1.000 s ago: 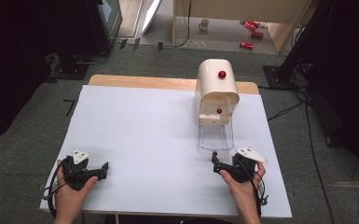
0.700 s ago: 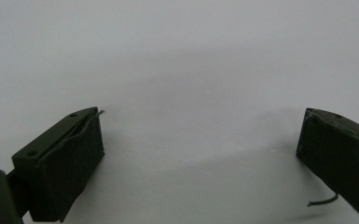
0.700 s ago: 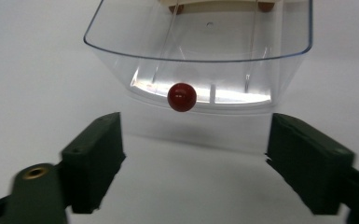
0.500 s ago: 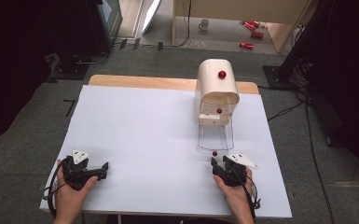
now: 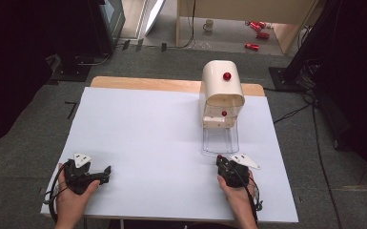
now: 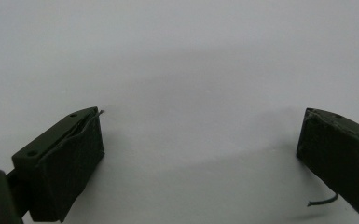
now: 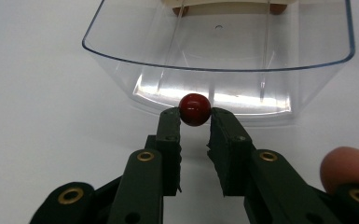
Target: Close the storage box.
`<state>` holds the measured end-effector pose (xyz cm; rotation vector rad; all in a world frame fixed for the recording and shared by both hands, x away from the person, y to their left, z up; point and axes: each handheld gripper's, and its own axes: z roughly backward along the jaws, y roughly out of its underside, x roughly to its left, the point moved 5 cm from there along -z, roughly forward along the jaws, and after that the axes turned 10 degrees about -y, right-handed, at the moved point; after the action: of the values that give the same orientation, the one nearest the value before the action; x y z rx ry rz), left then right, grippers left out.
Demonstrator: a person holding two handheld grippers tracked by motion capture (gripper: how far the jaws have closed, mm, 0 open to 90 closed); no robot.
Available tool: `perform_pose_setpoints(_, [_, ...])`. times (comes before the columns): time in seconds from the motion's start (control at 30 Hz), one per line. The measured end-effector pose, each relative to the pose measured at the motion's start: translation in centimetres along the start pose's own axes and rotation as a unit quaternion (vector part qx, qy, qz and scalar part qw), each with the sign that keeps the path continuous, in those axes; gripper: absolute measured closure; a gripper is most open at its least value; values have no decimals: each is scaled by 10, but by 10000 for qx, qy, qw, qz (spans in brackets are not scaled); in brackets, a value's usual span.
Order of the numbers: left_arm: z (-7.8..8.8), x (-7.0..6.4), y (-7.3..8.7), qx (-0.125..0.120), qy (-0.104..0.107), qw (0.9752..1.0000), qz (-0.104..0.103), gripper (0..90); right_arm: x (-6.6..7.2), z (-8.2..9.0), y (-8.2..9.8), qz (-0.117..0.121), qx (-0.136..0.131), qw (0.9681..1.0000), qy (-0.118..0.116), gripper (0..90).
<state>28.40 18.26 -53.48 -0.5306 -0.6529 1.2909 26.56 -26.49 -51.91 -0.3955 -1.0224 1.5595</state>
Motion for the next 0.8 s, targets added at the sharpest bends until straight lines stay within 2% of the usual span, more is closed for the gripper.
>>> perform_pose_setpoints(0.47, [0, 0, 0, 1, 1, 10000, -1, 4, -1, -3, -3, 26, 13, 10000, 59, 751])
perform_pose_setpoints(0.8, [0, 0, 0, 0, 1, 10000, 0, 4, -1, 0, -15, 24, -105, 9999, 48, 751])
